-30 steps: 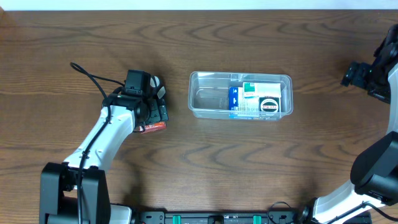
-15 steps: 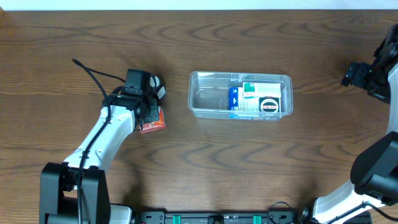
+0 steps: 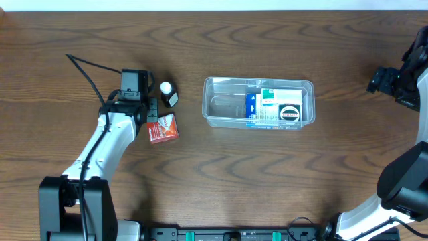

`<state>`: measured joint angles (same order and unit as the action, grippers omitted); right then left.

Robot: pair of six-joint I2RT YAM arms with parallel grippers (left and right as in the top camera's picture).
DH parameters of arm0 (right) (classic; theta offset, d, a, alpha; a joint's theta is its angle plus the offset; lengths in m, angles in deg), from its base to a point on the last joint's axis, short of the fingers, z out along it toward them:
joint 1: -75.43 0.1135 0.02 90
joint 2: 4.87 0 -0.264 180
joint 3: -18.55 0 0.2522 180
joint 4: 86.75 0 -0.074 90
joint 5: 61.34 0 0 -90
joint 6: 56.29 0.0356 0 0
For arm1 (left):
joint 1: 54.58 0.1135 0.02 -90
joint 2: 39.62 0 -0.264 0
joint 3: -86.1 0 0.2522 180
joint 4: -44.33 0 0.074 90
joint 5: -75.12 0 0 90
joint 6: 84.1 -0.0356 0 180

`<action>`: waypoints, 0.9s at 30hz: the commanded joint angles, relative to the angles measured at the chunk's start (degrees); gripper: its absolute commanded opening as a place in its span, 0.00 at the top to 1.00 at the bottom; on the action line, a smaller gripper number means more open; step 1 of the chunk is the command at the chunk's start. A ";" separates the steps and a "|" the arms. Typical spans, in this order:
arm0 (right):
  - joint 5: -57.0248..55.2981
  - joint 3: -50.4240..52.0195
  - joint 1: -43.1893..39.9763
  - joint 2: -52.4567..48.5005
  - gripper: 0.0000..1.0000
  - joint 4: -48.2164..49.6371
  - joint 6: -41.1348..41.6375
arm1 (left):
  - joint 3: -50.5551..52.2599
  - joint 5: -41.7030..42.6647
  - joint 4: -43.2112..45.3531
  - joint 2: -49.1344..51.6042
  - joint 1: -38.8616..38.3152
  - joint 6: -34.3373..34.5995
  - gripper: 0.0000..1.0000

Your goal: Pack container

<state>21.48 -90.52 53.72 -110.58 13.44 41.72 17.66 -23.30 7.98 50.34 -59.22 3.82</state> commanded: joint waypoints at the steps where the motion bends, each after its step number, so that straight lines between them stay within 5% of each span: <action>1: -0.31 -0.98 -0.50 0.07 0.01 0.00 -0.83 | -0.83 -1.07 0.72 0.39 0.26 -6.91 0.94; 14: -0.31 -0.98 -0.50 0.07 0.01 0.00 -0.83 | -0.72 -1.03 3.02 8.83 1.60 -8.61 0.94; 27: -0.28 -0.98 -0.50 0.07 0.01 0.00 -0.83 | -0.72 6.54 -4.74 9.27 1.60 -7.91 0.94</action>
<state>21.48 -90.52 53.72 -110.58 13.44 41.72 17.66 -18.41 4.53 59.41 -57.96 -4.03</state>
